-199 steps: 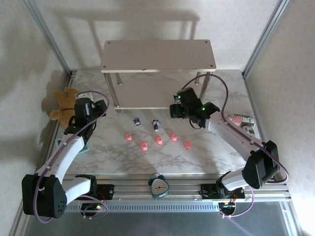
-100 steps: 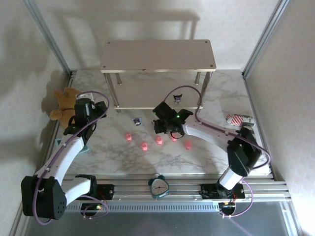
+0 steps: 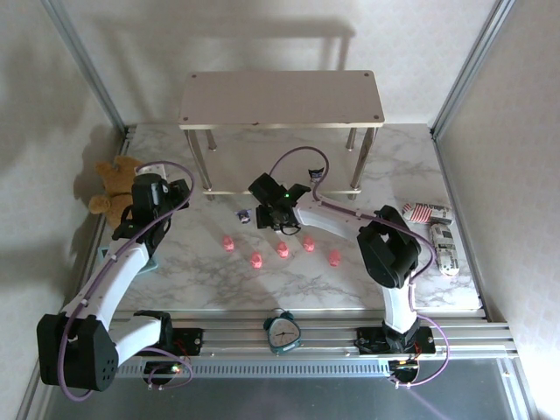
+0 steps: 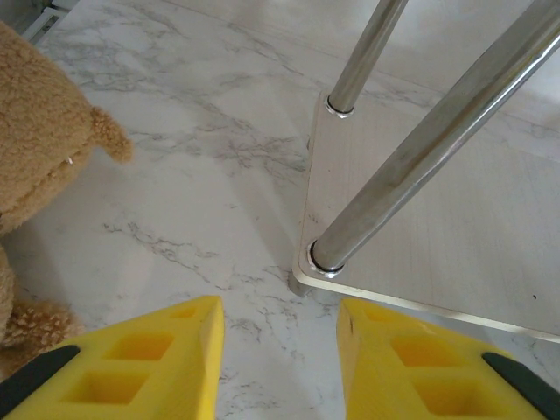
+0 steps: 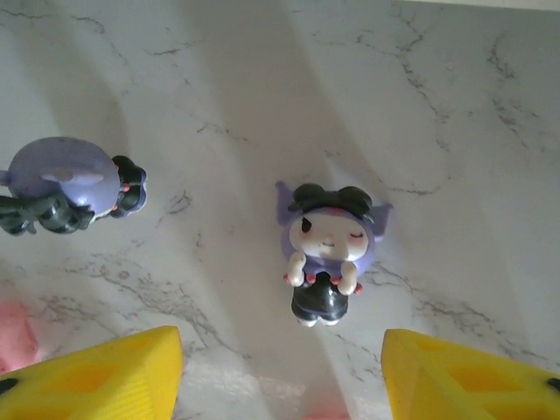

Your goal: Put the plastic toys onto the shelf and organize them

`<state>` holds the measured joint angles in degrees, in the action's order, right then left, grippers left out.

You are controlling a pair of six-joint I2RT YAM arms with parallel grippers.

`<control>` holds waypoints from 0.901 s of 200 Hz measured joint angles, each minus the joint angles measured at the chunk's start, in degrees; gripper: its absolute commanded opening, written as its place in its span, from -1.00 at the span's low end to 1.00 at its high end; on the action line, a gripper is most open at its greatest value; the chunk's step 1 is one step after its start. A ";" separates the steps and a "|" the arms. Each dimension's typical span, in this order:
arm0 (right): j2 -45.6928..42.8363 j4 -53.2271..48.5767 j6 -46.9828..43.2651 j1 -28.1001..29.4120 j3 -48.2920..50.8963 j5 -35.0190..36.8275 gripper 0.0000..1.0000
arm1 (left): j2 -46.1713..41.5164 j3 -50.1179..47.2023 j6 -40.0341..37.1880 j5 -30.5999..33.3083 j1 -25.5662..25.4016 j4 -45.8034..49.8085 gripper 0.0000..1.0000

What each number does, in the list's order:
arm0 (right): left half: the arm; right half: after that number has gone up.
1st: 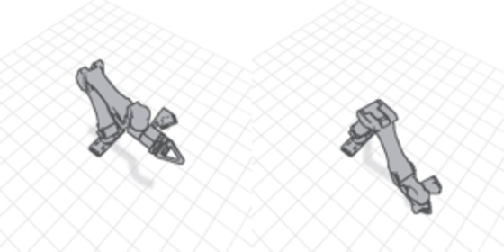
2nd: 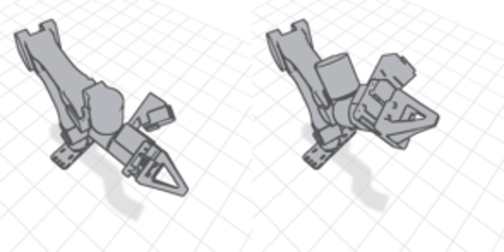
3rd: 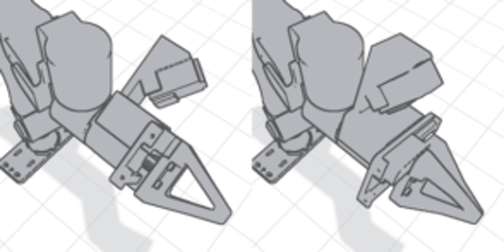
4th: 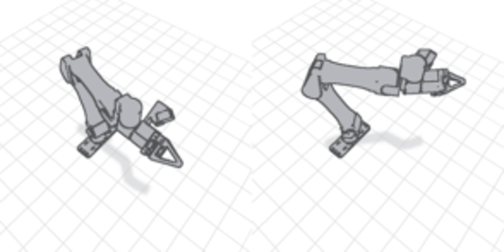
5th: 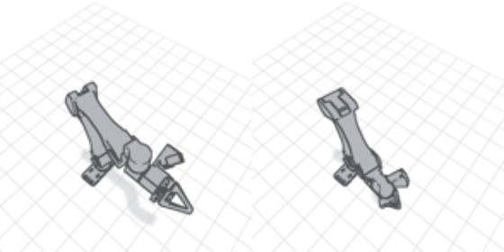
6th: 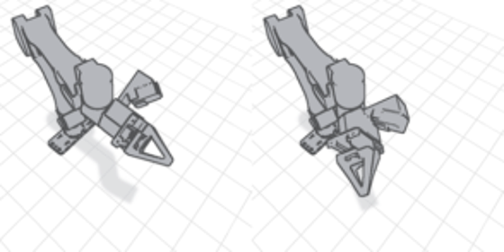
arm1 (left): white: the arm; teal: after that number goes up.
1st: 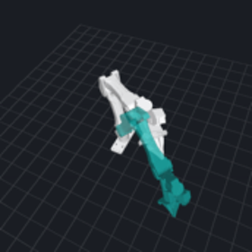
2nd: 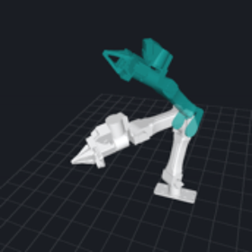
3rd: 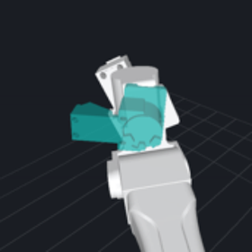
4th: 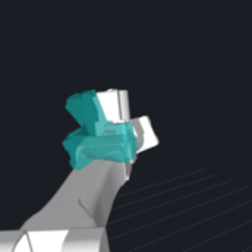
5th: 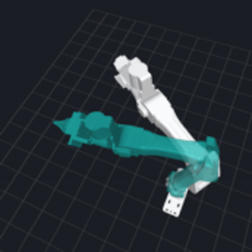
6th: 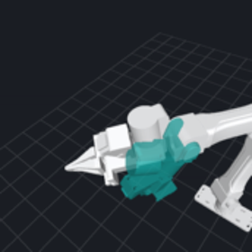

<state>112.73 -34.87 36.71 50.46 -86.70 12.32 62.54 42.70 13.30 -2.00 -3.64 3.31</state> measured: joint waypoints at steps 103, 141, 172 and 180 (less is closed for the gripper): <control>4.98 -2.36 -0.02 -0.35 -2.03 1.36 0.18 | 0.00 0.00 -0.22 0.00 0.00 -0.02 -0.21; 6.95 -2.21 -0.09 -1.27 -2.84 1.33 0.13 | 0.04 0.00 -0.22 0.00 0.00 -0.02 -0.21; 8.57 -2.23 -0.31 -1.90 -2.89 1.29 0.08 | 0.09 0.00 -0.22 0.00 0.00 -0.04 -0.21; 8.68 -2.21 -0.44 -1.95 -2.89 1.25 0.05 | 0.11 0.00 -0.24 0.00 0.00 -0.04 -0.21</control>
<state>121.40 -37.08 36.27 48.51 -89.58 13.56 62.65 42.70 13.06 -2.00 -3.64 3.27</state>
